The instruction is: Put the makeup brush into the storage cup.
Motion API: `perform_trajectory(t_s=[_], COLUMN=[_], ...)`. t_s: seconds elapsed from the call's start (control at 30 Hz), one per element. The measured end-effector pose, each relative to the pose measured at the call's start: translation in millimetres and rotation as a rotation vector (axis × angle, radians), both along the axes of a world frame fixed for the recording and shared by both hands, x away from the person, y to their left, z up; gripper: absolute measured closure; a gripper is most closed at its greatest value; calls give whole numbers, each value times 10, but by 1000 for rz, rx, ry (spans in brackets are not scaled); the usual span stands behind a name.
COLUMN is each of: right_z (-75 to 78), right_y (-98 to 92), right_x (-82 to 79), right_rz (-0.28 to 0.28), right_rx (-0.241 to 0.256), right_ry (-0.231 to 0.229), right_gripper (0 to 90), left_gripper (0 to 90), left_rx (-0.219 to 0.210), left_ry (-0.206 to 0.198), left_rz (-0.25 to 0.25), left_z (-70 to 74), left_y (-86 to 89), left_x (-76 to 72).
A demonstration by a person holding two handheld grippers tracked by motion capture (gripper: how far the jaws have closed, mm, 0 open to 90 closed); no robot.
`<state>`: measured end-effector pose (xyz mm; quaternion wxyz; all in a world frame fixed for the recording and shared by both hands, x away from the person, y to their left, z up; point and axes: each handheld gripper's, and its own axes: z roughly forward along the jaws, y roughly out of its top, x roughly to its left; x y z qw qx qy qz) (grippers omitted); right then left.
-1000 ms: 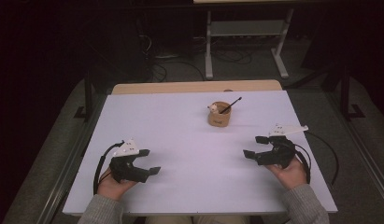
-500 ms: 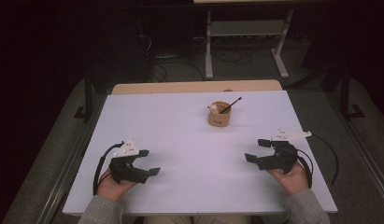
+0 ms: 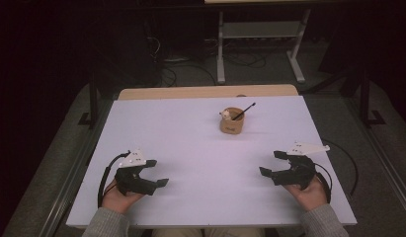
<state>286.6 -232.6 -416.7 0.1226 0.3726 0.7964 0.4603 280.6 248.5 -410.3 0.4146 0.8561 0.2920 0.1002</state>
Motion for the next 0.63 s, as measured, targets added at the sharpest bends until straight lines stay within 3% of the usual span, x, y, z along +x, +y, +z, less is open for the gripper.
perform_trajectory(t_s=[0.63], right_z=[6], right_y=[24], right_x=[-77], right_rz=[-3], right_rx=[-13], right_ry=[-27], right_gripper=[143], left_gripper=[181], left_rx=[-9], left_ry=[-7], left_rz=[-8], left_z=[12], left_y=[2], left_x=[5])
